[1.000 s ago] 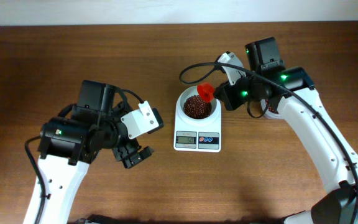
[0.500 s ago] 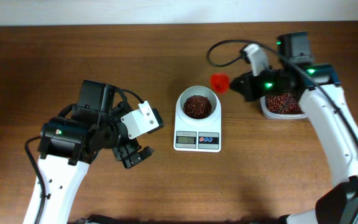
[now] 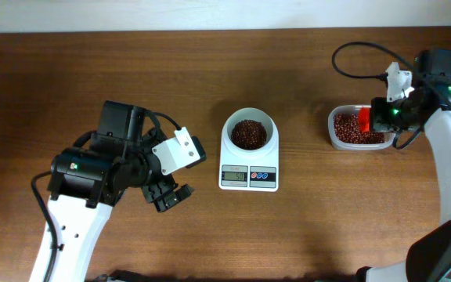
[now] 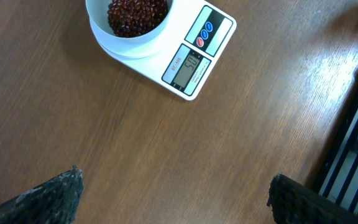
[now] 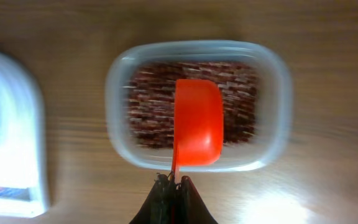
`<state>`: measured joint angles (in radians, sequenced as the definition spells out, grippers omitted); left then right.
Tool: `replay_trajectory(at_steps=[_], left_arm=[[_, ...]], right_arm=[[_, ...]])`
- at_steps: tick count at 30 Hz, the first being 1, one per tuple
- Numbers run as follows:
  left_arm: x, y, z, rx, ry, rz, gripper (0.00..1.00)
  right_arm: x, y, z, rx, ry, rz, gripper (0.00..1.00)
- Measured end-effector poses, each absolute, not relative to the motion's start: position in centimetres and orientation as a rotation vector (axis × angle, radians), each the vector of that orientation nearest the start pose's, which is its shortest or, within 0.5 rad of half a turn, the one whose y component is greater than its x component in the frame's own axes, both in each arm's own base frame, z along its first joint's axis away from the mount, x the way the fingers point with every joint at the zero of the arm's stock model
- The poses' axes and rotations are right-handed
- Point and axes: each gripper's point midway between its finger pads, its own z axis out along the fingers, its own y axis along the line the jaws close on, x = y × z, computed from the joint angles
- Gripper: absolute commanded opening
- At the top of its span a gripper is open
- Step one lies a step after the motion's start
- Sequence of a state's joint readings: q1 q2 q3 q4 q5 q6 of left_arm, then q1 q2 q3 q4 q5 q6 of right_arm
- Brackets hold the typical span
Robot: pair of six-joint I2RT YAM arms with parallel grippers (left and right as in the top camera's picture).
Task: Scoop and weigh 50g on scale
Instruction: 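Move the red scoop away from the scale toward the table front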
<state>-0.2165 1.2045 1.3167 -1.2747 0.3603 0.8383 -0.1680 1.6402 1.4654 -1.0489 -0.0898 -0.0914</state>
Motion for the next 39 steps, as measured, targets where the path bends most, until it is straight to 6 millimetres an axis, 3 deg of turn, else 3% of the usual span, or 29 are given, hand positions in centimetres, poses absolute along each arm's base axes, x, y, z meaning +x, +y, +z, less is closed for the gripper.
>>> replay_trajectory(at_steps=[8, 13, 15, 16, 18, 20, 22, 25, 27, 29, 31, 34, 39], left_arm=[[23.6, -11.4, 23.1, 1.41, 2.225, -0.29, 0.99], [23.6, -11.4, 23.1, 1.41, 2.225, -0.29, 0.99], [23.6, -11.4, 23.2, 1.41, 2.224, -0.29, 0.99], [23.7, -11.4, 23.2, 1.41, 2.224, -0.289, 0.99], [23.6, -11.4, 23.1, 1.41, 2.225, -0.291, 0.99], [23.6, -11.4, 23.1, 1.41, 2.225, -0.291, 0.99], [23.7, -11.4, 23.1, 1.41, 2.225, -0.291, 0.99], [23.6, -11.4, 23.1, 1.411, 2.226, -0.292, 0.99], [23.7, -11.5, 23.2, 1.41, 2.222, -0.293, 0.99], [23.7, -11.5, 23.2, 1.41, 2.223, -0.293, 0.99], [23.7, -11.5, 23.2, 1.41, 2.222, -0.293, 0.99], [23.7, -11.5, 23.2, 1.41, 2.221, -0.293, 0.99], [23.7, -11.5, 23.2, 1.41, 2.222, -0.294, 0.99]], right_arm=[[36.9, -6.8, 17.3, 0.075, 2.756, -0.528, 0.04], [35.4, -7.4, 18.7, 0.164, 2.754, -0.596, 0.04], [34.3, -7.1, 22.3, 0.204, 2.673, -0.54, 0.04], [32.9, -7.2, 25.0, 0.238, 2.611, -0.491, 0.04], [28.7, -8.0, 28.4, 0.366, 2.543, -0.385, 0.04], [24.0, -9.1, 29.9, 0.537, 2.508, -0.292, 0.04], [21.2, -8.9, 30.4, 0.649, 2.475, -0.177, 0.04], [19.5, -6.4, 27.3, 0.705, 2.515, 0.072, 0.04], [19.5, -4.5, 23.5, 0.71, 2.569, 0.238, 0.04], [19.8, -1.9, 17.9, 0.702, 2.614, 0.47, 0.04], [21.0, 0.4, 13.6, 0.668, 2.557, 0.7, 0.04], [21.6, 2.6, 8.9, 0.7, 2.467, 0.934, 0.04], [22.1, 3.4, 5.9, 0.74, 2.402, 1.041, 0.04]])
